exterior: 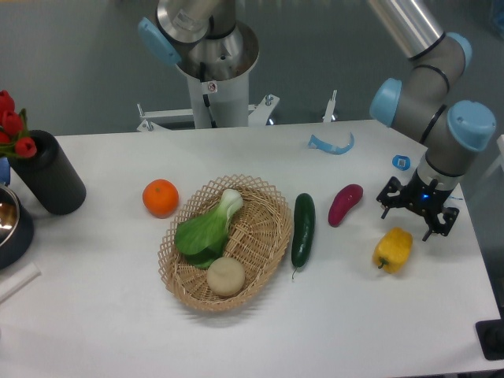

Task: Pick up the yellow pepper from the table
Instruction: 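Move the open gripper down toward the yellow bell pepper, then lower the gripper around the yellow pepper and close on it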

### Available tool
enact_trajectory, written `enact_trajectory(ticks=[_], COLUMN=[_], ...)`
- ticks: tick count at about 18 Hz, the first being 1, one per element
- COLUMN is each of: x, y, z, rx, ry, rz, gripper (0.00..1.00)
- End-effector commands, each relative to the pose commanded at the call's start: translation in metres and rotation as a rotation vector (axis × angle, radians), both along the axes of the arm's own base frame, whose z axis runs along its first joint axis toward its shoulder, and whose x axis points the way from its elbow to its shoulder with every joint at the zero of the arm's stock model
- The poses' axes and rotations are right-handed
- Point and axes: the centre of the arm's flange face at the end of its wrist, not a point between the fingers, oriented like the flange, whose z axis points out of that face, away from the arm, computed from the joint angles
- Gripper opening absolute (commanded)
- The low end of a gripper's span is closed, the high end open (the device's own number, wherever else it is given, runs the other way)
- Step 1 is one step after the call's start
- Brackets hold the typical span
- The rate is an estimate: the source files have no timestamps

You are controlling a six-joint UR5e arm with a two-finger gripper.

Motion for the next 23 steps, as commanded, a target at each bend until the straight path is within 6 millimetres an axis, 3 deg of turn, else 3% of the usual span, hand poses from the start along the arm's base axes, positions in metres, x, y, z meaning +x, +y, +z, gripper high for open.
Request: enact_trajectory(ticks=[7,10,11,12,13,14,15,23], x=[0.003,0.004,0.004,0.005,0.005,0.006,0.006,0.011], y=[0.025,0.026,0.026,0.025,0.024,0.024,0.023,0.017], z=[-0.016,-0.016,-0.017,-0.017,-0.018,-0.017,-0.016,-0.018], rx=[-0.009,-0.012,-0.015,-0.016,-0.017,-0.018,-0.019,-0.031], ry=[-0.022,-0.019,-0.020,-0.019,-0.021,-0.019,-0.017,-0.027], rz=[-0.001,-0.010,-0.009,-0.011,-0.008,-0.008,-0.008,0.006], gripper=[0.97,0.65,0.63,0.64,0.74,0.93,0.98,1.00])
